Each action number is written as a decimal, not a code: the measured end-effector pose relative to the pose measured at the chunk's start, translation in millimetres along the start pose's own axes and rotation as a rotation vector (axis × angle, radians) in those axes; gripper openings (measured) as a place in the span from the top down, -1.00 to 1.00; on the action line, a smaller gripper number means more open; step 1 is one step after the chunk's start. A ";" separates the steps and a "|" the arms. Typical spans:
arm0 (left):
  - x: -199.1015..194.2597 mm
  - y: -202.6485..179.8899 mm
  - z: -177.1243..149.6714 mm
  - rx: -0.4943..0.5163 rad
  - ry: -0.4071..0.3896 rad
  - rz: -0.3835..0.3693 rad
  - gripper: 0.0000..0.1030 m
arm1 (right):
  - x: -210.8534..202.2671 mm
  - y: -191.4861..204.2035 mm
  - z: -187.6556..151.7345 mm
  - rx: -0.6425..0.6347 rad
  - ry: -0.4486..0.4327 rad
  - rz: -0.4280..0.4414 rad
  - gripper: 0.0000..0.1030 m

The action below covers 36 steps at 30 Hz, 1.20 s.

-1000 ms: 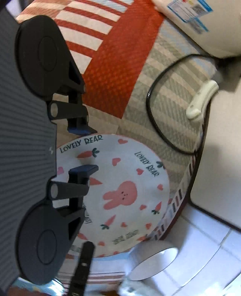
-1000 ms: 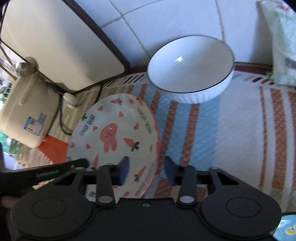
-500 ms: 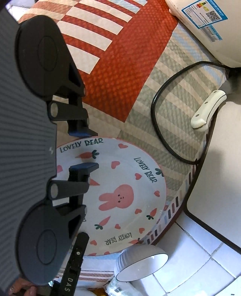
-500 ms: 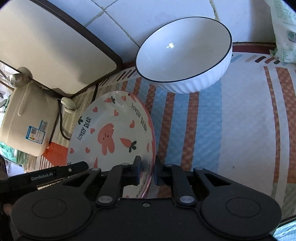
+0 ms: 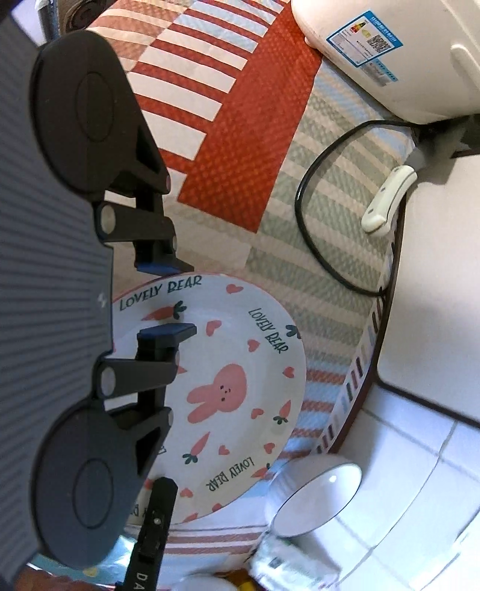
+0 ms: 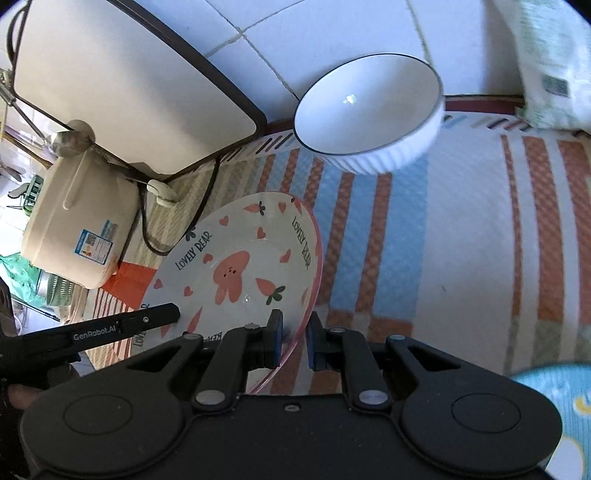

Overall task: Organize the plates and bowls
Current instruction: 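Carry the bunny plate and lower it onto the egg plate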

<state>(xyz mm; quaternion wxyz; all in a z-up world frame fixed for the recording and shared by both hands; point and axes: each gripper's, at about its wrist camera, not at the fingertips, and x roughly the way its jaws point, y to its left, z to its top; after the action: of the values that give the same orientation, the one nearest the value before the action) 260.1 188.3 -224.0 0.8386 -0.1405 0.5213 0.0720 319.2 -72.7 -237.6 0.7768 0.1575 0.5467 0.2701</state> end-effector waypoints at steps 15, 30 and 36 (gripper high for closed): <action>-84.1 -33.2 -44.3 0.100 -0.058 -0.086 0.53 | -103.5 15.0 -59.3 0.007 -0.110 -0.021 0.65; -128.5 -71.5 -93.3 0.231 -0.074 -0.188 0.53 | -181.5 18.4 -130.6 0.086 -0.212 -0.132 0.65; -121.2 -88.5 -106.3 0.281 -0.034 -0.214 0.53 | -193.5 6.2 -153.3 0.149 -0.228 -0.167 0.65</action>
<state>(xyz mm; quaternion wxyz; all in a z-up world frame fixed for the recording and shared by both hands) 139.0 74.4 -145.7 0.8615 -0.0754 0.4942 -0.0889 124.9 -190.0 -140.4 0.8398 0.1984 0.4846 0.1435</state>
